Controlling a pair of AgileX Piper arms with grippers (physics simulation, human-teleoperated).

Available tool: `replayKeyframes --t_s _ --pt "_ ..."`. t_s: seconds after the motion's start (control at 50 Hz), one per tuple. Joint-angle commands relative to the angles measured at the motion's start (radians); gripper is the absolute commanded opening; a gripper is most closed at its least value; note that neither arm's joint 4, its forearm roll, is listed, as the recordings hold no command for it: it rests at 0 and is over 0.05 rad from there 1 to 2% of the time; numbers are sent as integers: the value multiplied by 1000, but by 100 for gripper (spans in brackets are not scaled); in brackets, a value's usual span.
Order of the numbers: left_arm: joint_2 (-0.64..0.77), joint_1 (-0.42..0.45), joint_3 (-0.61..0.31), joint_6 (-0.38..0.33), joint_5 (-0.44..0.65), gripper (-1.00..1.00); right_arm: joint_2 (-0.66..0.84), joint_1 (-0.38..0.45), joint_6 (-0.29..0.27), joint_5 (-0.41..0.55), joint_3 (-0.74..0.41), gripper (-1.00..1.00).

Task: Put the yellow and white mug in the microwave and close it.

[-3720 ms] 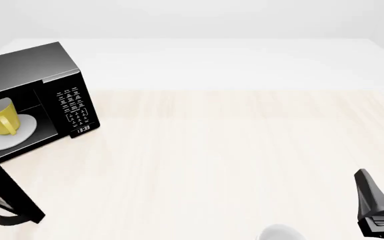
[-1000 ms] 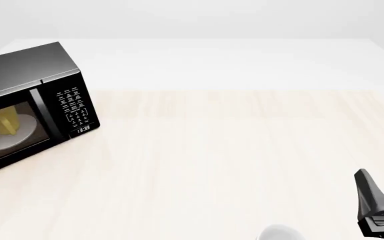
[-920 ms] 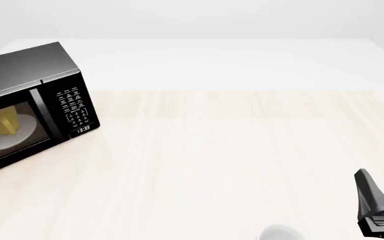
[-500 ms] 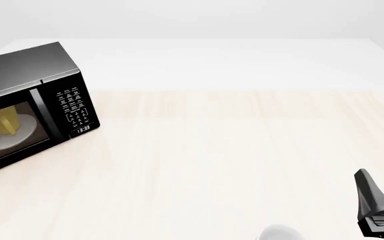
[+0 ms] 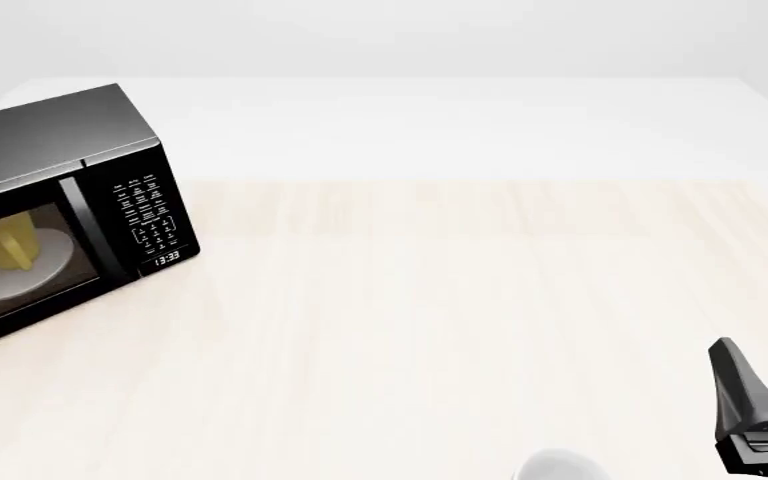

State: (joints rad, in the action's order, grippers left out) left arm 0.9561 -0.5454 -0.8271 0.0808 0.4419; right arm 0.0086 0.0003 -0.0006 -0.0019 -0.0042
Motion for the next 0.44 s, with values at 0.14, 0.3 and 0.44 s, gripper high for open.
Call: replayKeyframes --t_s 0.14,0.3,0.44 --pt "-144 4 -21 24 117 100 0 0 0 0 0 100" --pt "-221 -3 -42 29 153 100 0 0 0 0 0 100" --pt "-290 -11 -50 27 215 100 0 0 0 0 0 100"
